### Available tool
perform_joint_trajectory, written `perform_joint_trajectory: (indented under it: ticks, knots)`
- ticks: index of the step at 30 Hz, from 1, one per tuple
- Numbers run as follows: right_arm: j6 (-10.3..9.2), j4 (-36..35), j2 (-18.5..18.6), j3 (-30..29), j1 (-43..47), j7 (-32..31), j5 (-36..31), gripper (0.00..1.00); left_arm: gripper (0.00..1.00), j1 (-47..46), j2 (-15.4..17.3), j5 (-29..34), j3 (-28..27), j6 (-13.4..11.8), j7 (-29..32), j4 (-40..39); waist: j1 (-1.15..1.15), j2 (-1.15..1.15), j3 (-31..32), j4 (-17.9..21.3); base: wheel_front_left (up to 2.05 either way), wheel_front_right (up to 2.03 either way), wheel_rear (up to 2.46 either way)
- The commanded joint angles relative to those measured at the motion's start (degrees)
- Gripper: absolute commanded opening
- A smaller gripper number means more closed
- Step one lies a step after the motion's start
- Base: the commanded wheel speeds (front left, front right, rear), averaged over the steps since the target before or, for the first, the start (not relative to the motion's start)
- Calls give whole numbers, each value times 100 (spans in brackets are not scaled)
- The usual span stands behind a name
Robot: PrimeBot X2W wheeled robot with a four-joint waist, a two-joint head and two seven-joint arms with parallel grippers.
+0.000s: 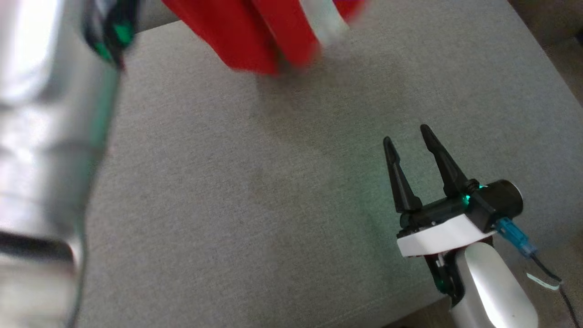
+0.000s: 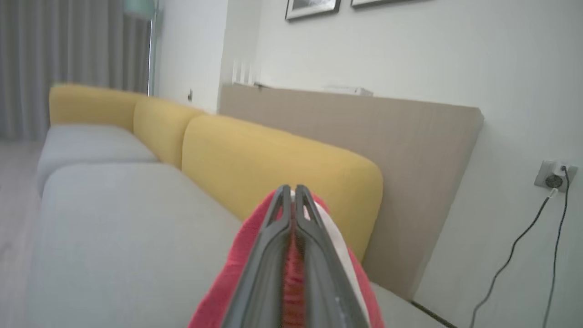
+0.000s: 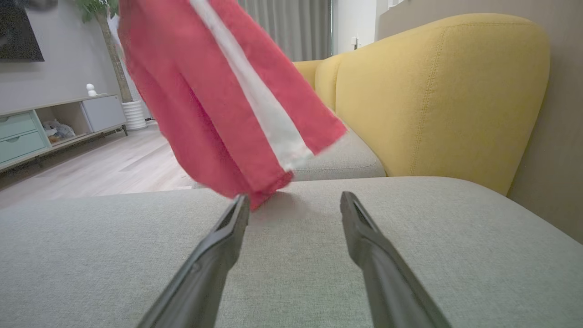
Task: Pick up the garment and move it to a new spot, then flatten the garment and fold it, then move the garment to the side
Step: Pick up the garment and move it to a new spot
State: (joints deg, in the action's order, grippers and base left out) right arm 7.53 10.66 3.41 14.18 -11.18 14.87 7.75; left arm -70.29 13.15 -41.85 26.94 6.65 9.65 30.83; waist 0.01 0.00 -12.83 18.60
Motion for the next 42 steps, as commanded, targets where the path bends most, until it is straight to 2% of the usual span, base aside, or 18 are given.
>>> perform_joint_trajectory:
  ticks: [1,3,8,12,13,14,17,20,26,31,35,42]
  knots:
    - [-4,-209,-53,82,-189,13,34,100,0,222,164,-81,-106,27,-86,-111,-1,0,5,-45,0,0,0]
    - [-4,-178,-53,31,-127,13,-27,100,0,1204,50,-333,1,47,-275,-56,-1,0,45,-182,0,0,0]
    - [-4,-61,-53,-71,85,13,-239,100,0,2982,-175,-655,269,69,-799,228,-1,0,129,-493,0,0,0]
    - [-4,41,-53,-174,301,13,-392,100,0,3992,-345,-645,453,77,-1614,428,-1,0,257,-739,0,0,0]
    - [-4,59,-53,-221,356,13,-416,100,30,4188,-418,-690,469,78,-1829,441,-1,0,302,-812,0,0,0]
    - [-4,75,-53,-271,415,13,-436,100,100,4368,-481,-730,462,79,-2050,448,-1,0,343,-888,0,0,0]
    - [-4,137,-53,-415,588,13,-493,100,100,4784,-572,-587,384,80,-2409,421,-1,0,514,-1134,0,0,0]
    - [-4,173,-53,-463,686,13,-531,100,100,5040,-609,-274,100,-3,-2456,169,-1,0,634,-1268,0,0,0]
    - [-4,168,-53,-571,969,13,-614,100,100,6405,-905,1238,-1258,-322,-2463,-1439,-1,0,1006,-1574,0,0,0]
    - [-4,6,-53,-485,1221,13,-608,100,100,7288,-1017,2090,-2042,-378,-2464,-2600,-1,0,1204,-1727,0,0,0]
    - [-4,-145,-53,-416,1425,13,-534,100,100,7724,-1024,2412,-2248,-579,-2464,-3231,-1,0,1330,-1787,0,0,0]
    - [-4,-321,-53,-490,1790,13,-446,100,100,8163,-1026,3278,-2008,-788,-2464,-3465,-1,0,1512,-1868,0,0,0]
